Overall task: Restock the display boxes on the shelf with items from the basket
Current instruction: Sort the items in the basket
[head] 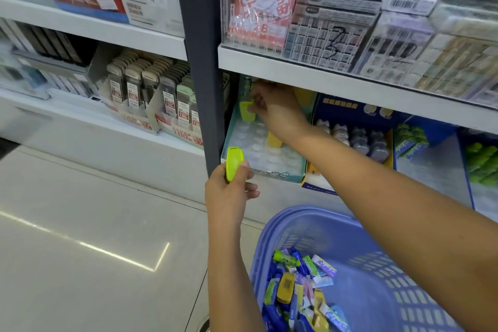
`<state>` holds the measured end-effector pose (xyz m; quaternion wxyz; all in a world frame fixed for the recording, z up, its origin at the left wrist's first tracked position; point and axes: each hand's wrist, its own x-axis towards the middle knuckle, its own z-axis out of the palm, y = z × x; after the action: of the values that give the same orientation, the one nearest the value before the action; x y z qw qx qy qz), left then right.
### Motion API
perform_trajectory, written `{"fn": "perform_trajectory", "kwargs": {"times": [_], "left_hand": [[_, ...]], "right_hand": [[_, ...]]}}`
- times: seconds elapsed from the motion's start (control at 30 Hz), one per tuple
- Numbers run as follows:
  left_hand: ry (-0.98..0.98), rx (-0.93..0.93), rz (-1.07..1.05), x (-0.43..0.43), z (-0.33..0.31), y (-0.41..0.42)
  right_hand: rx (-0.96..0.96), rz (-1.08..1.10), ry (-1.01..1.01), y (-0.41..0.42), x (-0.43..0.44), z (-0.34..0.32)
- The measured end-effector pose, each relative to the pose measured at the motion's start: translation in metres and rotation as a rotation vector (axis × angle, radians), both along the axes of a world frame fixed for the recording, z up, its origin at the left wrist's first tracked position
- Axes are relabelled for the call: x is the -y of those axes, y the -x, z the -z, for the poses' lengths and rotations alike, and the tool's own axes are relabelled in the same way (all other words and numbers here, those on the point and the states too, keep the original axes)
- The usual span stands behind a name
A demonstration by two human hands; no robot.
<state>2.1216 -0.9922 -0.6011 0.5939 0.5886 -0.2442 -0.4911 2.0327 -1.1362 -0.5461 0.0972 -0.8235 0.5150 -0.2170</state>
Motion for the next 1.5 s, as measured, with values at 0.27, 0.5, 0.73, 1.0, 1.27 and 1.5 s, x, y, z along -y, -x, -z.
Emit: {"fn": "perform_trajectory", "kwargs": {"times": [0.27, 0.5, 0.73, 1.0, 1.27, 1.5], "left_hand": [[0.004, 0.012, 0.037, 0.000, -0.001, -0.002], [0.013, 0.125, 0.106, -0.002, -0.002, -0.003], [0.003, 0.153, 0.123, -0.004, -0.003, -0.004], [0.021, 0.268, 0.158, -0.004, -0.006, -0.005], [0.065, 0.461, 0.095, -0.005, -0.012, -0.001], [0.135, 0.561, 0.091, 0.001, -0.024, 0.000]], "right_hand": [[-0.108, 0.027, 0.089, -0.002, 0.006, 0.010], [-0.336, 0.009, 0.143, -0.003, 0.002, 0.007], [-0.342, -0.003, 0.100, -0.006, 0.004, 0.009], [-0.335, 0.022, 0.144, -0.006, 0.005, 0.006], [-0.292, -0.164, -0.047, 0.009, -0.040, -0.016], [-0.136, -0.486, -0.110, 0.042, -0.088, -0.037]]}}
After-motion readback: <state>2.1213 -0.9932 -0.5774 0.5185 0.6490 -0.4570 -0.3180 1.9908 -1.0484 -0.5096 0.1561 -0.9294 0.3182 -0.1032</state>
